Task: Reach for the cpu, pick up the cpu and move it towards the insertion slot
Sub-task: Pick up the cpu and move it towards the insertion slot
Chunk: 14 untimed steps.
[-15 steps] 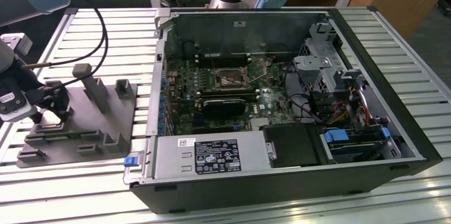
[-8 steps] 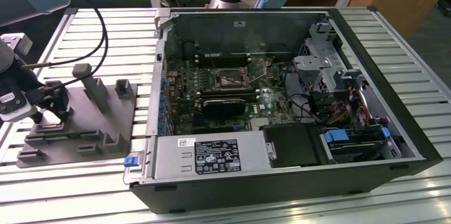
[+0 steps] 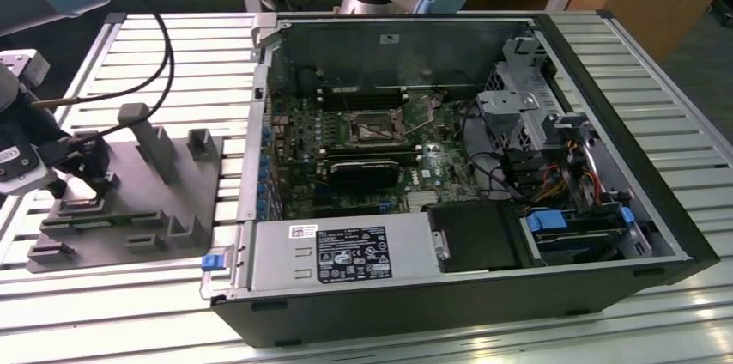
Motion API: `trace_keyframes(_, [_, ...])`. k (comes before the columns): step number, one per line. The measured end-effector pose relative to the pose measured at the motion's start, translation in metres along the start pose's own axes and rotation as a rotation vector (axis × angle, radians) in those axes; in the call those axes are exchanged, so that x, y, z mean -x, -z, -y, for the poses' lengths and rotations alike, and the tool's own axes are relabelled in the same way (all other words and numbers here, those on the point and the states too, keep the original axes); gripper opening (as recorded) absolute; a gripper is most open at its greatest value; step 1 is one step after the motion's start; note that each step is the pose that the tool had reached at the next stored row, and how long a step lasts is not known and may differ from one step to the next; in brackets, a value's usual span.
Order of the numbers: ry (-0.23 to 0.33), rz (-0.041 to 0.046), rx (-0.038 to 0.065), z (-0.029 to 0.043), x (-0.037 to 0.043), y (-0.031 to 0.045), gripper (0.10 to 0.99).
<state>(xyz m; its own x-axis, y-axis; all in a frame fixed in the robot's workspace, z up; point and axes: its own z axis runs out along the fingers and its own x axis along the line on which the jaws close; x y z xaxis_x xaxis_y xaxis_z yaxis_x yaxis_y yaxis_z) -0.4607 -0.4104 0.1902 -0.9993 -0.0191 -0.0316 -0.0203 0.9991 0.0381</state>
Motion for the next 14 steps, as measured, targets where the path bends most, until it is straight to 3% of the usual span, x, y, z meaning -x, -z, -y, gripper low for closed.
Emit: trace_keyframes(14, [0.000, 0.0016, 0.000, -0.0009, 0.0007, 0.0222, 0.541])
